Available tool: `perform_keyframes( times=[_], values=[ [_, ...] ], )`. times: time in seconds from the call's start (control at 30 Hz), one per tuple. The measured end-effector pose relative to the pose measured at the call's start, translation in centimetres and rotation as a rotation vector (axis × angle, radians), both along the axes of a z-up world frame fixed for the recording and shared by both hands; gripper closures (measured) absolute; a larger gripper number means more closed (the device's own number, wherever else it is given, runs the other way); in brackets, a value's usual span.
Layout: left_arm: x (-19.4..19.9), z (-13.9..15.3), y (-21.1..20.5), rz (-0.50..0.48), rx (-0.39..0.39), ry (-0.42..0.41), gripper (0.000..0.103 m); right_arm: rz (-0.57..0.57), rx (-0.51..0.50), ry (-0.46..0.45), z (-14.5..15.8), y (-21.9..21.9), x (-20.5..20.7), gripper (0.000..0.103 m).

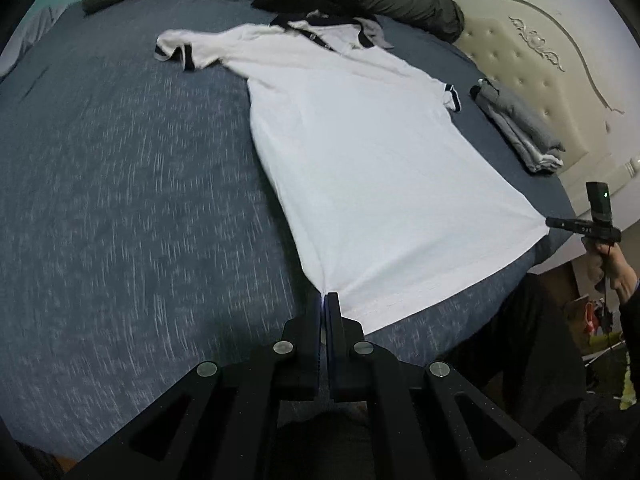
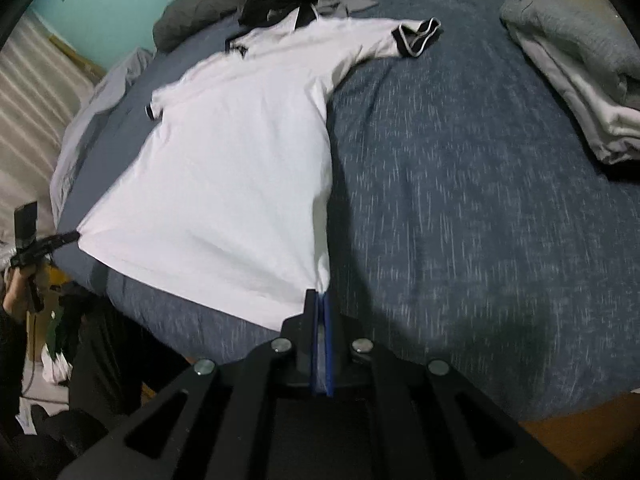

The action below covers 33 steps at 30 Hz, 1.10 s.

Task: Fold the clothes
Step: 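Hold the hem taut with both tools and smooth the shirt flat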

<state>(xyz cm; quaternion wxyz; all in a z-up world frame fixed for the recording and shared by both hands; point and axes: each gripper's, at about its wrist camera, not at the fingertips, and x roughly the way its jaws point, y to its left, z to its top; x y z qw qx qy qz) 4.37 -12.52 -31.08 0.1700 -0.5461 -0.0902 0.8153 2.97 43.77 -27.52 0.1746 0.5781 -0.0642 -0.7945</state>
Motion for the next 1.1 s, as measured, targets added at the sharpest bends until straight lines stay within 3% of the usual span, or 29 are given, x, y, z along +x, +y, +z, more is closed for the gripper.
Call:
perform_keyframes(
  times=[0.17,0.3,0.6,0.63,0.67,0.73,0.83,0.93,0.97,1.0,1.1],
  values=[
    [1.2,-2.6,0.6,-0.001,-0.006,-0.054,0.101,-0.012,0.042,-0.06,-2.3,-0.1,0.7,0.101],
    [1.8,-3.8,0.5,0.027,-0.009,-0.072,0.102,-0.056,0.14,-0.104,-4.2,0.8,1.3,0.103],
    [1.5,-4.4,1.0,0.023,0.015,-0.07,0.101,-0.148,-0.054,-0.02,-2.3,2.0,0.7,0.101],
    [1.5,-4.3,1.0,0.023,0.016,-0.071,0.101,-0.145,-0.072,-0.023,-2.3,1.6,0.4,0.094],
    [1.4,-4.3,1.0,0.023,0.018,-0.071,0.101,-0.137,-0.078,-0.023,-2.5,1.1,0.2,0.078],
    [1.3,-4.3,0.9,0.024,0.019,-0.071,0.101,-0.119,-0.091,-0.025,-2.8,-0.1,-0.1,0.061],
    [1.2,-4.2,0.7,0.03,0.014,-0.068,0.101,-0.101,-0.094,-0.068,-4.4,-1.3,-0.6,0.061],
    [1.3,-4.1,0.6,0.033,0.006,-0.064,0.101,-0.086,-0.085,-0.098,-5.7,-2.2,-1.2,0.065],
    [1.3,-4.0,0.5,0.033,0.003,-0.061,0.101,-0.081,-0.082,-0.104,-6.0,-2.5,-1.4,0.084],
    [1.3,-3.9,0.5,0.033,0.001,-0.058,0.101,-0.076,-0.08,-0.104,-6.2,-2.7,-1.4,0.093],
    [1.5,-3.3,0.8,0.027,0.009,-0.045,0.101,-0.059,-0.086,-0.064,-5.2,-2.7,-1.0,0.101]
  ],
)
